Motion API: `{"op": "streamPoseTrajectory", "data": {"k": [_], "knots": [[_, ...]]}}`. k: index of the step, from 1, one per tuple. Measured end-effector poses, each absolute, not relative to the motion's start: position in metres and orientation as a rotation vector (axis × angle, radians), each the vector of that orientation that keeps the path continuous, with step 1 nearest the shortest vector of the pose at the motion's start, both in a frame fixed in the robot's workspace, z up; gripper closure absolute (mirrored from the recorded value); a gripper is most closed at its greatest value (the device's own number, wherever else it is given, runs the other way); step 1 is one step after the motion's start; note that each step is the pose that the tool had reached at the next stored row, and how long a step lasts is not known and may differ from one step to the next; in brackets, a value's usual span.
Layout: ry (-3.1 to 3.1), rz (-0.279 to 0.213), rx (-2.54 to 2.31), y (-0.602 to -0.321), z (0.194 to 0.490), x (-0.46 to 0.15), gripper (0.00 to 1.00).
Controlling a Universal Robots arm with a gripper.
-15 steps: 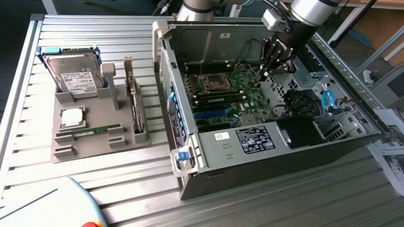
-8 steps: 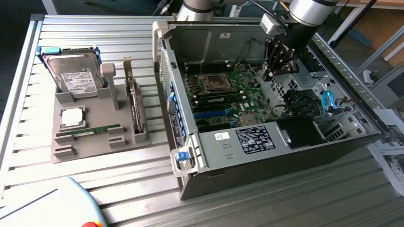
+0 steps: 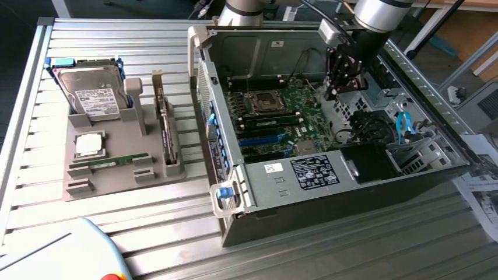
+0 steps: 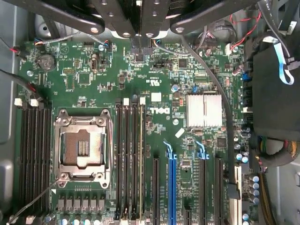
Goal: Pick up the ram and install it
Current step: 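Press down the ram until it locks into place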
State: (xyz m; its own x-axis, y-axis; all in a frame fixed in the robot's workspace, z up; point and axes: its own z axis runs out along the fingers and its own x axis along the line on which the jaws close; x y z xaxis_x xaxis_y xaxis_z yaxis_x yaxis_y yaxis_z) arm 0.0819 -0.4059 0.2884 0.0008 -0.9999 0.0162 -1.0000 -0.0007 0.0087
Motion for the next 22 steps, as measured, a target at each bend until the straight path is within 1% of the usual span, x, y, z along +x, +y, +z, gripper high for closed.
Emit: {"op": "streamPoseTrajectory", "data": {"k": [10, 22], "knots": [[-2.208, 0.008, 2.210, -0.405, 0.276, 0.031, 0.89], [-2.208, 0.008, 2.210, -0.405, 0.247, 0.030, 0.89]]}}
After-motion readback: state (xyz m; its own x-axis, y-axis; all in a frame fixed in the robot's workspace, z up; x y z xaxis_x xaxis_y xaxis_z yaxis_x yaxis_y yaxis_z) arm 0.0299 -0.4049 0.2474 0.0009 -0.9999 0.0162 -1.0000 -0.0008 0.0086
